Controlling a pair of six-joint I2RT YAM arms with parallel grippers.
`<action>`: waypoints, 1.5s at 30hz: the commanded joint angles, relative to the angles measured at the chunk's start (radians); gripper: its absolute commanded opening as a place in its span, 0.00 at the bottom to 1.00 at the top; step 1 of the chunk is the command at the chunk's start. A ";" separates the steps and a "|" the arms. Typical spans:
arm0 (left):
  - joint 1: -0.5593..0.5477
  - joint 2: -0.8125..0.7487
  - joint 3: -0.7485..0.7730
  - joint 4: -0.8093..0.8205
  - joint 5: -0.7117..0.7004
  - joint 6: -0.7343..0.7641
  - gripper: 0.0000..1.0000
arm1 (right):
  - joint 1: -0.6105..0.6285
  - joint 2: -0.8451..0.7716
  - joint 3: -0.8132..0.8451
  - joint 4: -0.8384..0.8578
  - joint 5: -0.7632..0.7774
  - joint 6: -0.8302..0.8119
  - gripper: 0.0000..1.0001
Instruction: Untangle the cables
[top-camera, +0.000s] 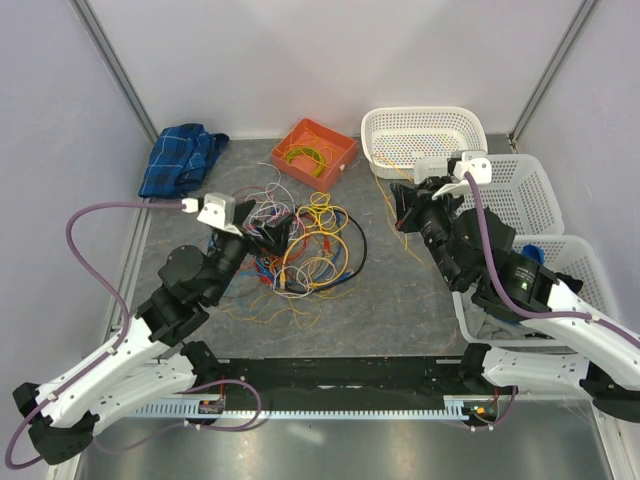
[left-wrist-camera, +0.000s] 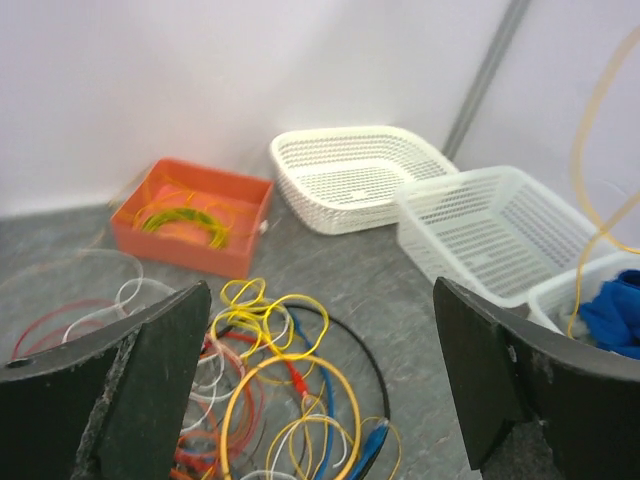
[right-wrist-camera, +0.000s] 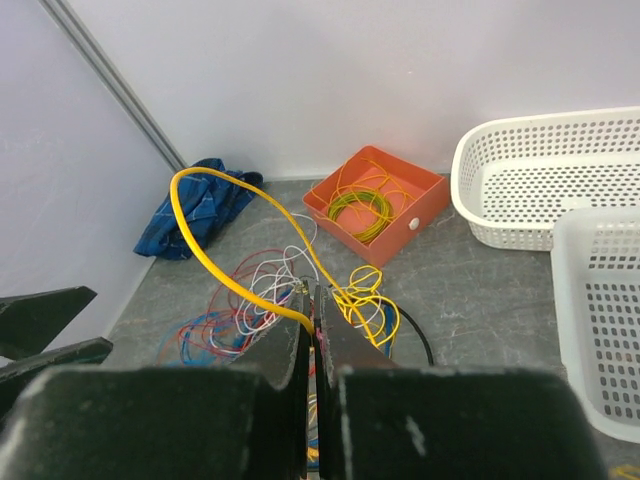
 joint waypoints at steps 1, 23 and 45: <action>0.004 -0.002 -0.061 0.284 0.318 0.153 1.00 | -0.002 0.013 0.038 -0.008 -0.051 0.036 0.00; 0.001 0.422 0.041 0.625 0.799 0.048 0.84 | -0.005 0.079 0.064 -0.019 -0.159 0.084 0.00; 0.001 0.363 0.061 0.372 0.778 -0.027 0.02 | -0.002 0.047 0.014 -0.002 -0.085 0.063 0.00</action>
